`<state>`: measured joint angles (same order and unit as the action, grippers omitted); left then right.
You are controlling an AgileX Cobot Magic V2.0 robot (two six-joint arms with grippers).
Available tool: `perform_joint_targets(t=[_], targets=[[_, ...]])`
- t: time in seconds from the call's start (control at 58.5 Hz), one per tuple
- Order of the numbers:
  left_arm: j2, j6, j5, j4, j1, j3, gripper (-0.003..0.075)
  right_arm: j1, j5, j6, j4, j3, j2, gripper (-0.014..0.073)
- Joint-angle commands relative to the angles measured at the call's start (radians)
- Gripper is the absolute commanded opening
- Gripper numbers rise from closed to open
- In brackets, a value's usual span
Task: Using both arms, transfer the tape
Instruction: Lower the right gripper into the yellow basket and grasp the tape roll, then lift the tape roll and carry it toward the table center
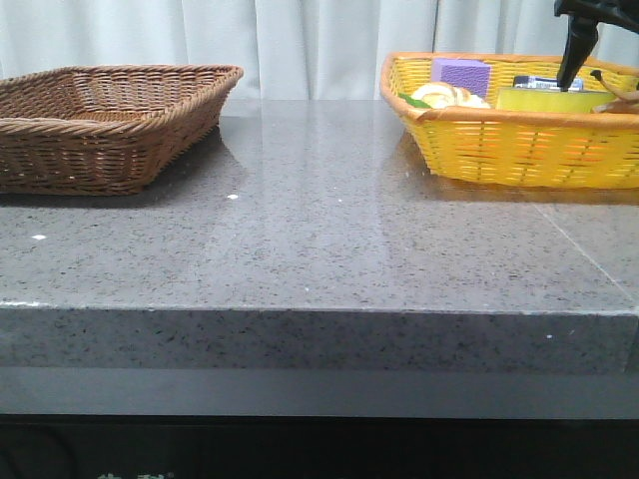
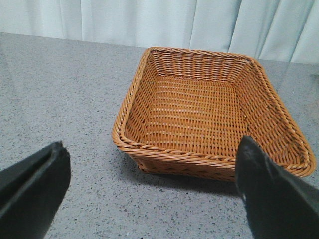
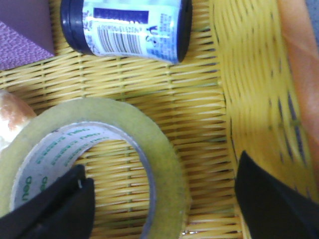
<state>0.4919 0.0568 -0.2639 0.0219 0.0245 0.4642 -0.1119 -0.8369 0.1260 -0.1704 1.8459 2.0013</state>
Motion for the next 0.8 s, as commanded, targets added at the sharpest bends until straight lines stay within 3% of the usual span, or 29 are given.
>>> perform_joint_targets(t=[0.0,0.376,0.786], targets=[[0.010,0.002,0.088,0.001,0.003,0.036,0.0659,0.002,0.035,-0.002,0.003,0.038,-0.037,0.0506],[0.010,0.002,0.088,0.001,0.003,0.036,0.0659,0.011,0.046,-0.003,0.003,0.055,-0.045,0.0079],[0.010,0.002,0.088,0.001,0.003,0.036,0.0659,0.015,0.000,-0.020,0.003,0.126,-0.166,0.0055]])
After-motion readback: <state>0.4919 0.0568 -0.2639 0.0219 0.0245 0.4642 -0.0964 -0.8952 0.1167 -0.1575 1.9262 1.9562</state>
